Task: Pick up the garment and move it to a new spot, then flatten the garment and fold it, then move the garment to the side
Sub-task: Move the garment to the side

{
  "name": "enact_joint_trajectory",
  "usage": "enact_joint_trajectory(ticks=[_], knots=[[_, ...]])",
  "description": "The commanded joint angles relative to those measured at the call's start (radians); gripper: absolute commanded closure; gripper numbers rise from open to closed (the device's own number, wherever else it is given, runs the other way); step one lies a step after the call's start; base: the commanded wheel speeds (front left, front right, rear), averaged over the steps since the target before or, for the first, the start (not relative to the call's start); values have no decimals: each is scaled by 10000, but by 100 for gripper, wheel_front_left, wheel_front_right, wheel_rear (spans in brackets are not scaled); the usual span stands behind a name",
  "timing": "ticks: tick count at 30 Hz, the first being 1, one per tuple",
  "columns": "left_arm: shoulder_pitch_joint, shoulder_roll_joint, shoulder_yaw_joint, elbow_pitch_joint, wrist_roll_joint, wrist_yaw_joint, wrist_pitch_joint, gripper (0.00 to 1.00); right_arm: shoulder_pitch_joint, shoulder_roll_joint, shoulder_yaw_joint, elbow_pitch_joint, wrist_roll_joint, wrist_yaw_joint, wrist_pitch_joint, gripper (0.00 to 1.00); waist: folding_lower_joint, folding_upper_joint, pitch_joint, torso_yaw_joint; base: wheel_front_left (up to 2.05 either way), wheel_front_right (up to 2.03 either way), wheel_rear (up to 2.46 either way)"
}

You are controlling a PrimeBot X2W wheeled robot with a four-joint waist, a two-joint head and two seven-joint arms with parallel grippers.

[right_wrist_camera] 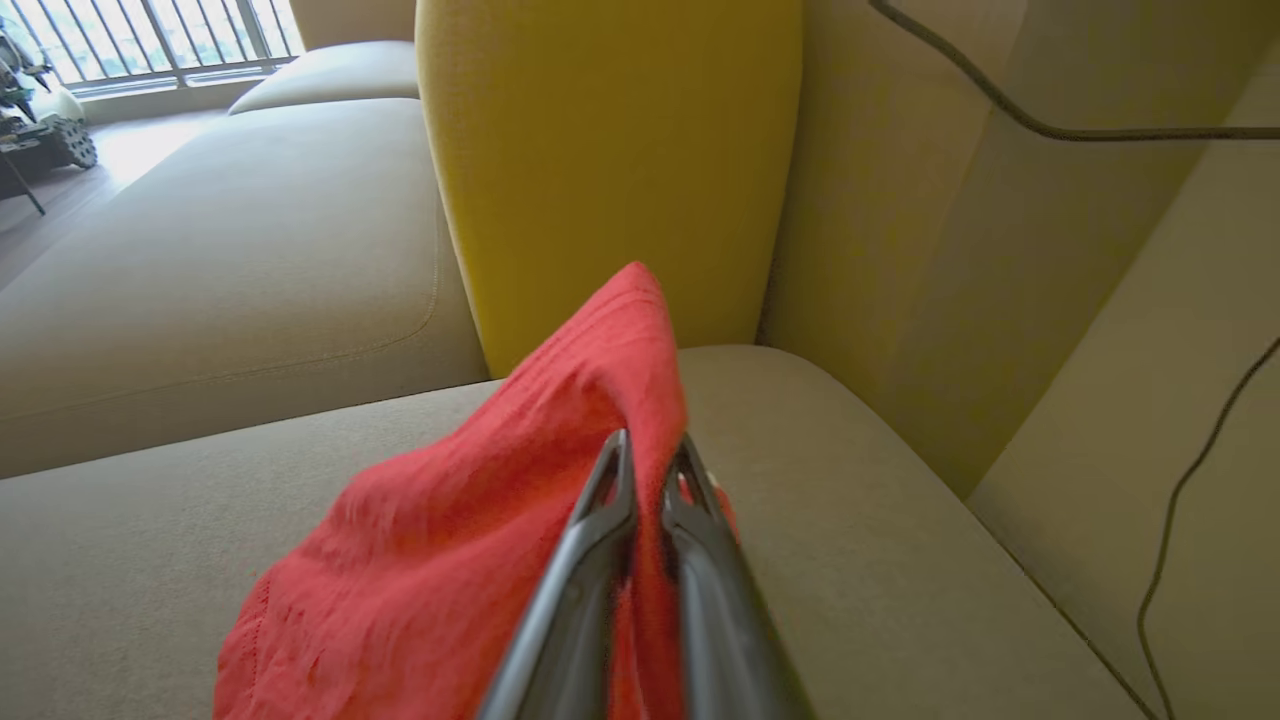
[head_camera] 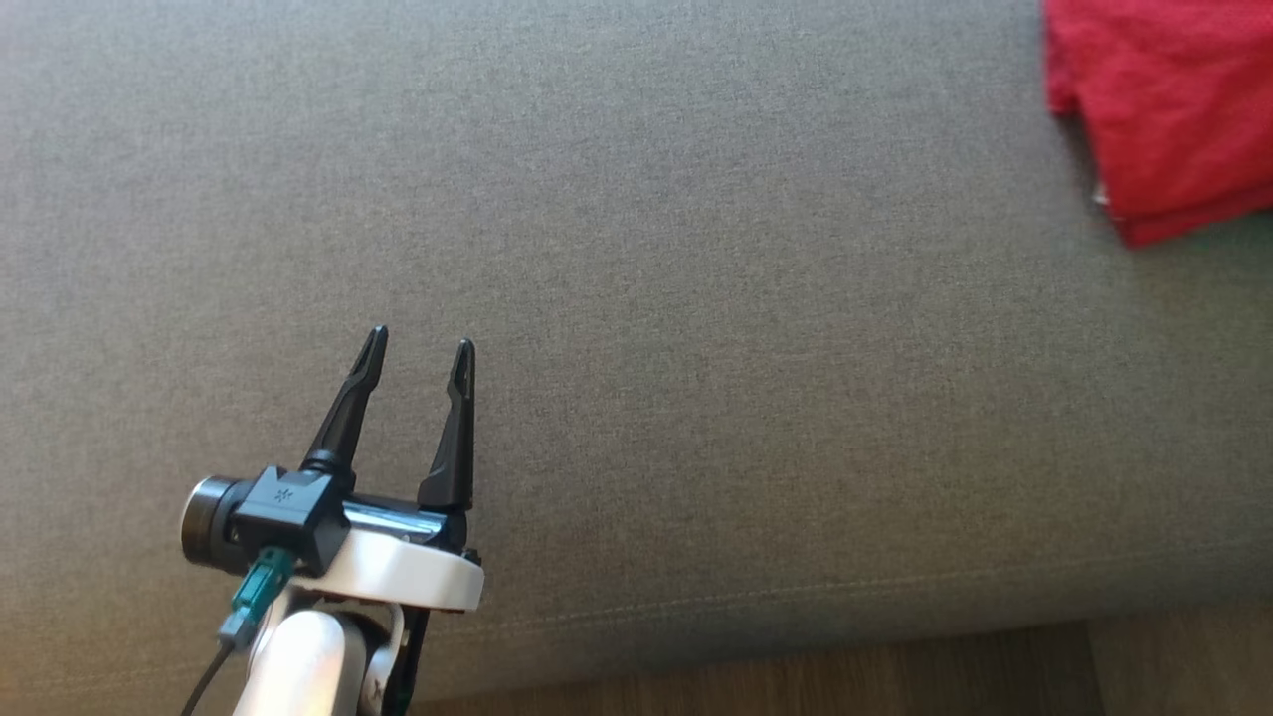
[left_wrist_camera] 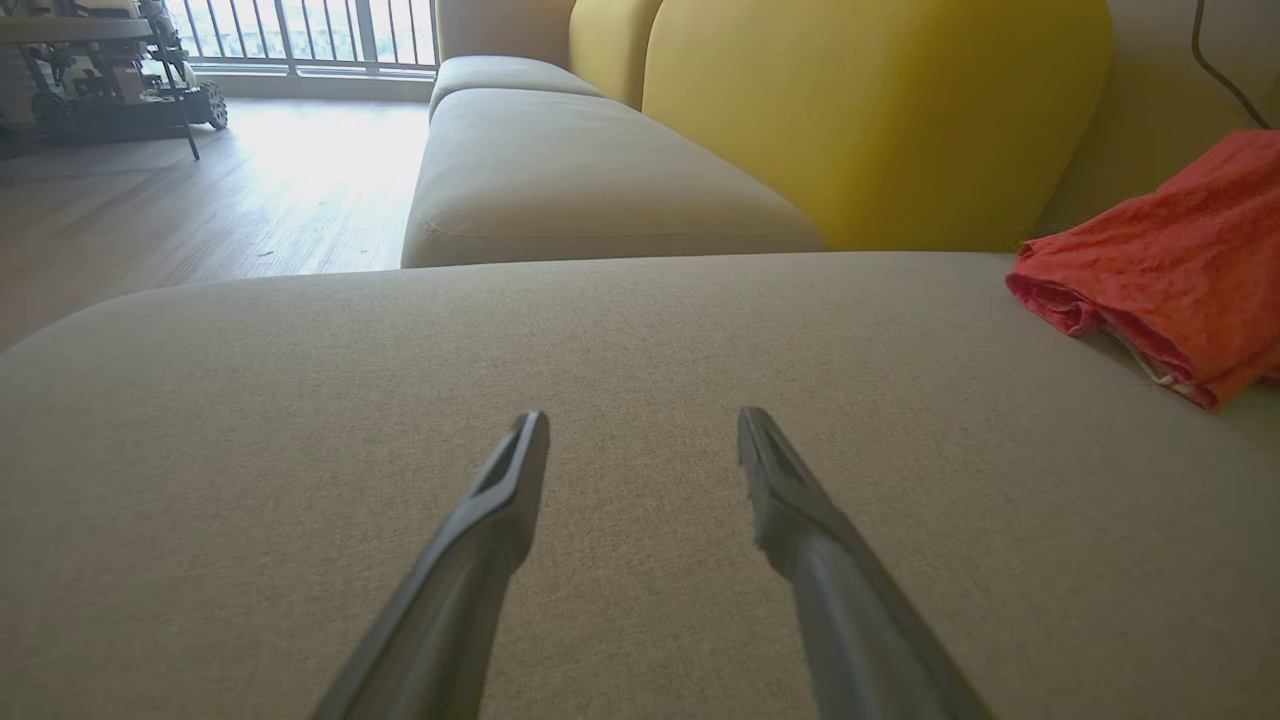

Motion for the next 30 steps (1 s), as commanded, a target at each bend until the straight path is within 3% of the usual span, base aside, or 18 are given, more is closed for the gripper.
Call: enact_joint_trajectory(ticks=[1,2,11,16,23,30], knots=[[-185,-32,309,-264,-10,-7,-122,0,343,-417,-268,-198,-372,-4,3,35,-1,0,-118,17,0,0,0],[-167,-32,299,-248,-25,-1,-122,0,456,-463,-472,-197,-543,-4,57,0,-1,0,-174,20,0,0,0],[-31,-32,199,-221,-189,118,-122,0,918,-46,-1584,-194,-2336,-4,29,0,-1,0,-663,118,0,0,0],[206,-32,266,-180,-313,310,-122,0,1129,1272,-1893,-611,-3179,-4,-182,0,-1,0,-1081,147,0,0,0],[512,-32,407,-71,-711,933,-122,0,3509,3108,-2362,-4092,-4359,-4,-196,0,-1,0,-1913,347,0,0,0],[912,-32,510,63,-1282,1140,-122,0,6914,4962,-2705,-7708,-5496,-4,-197,0,-1,0,-2833,710,0,0,0]])
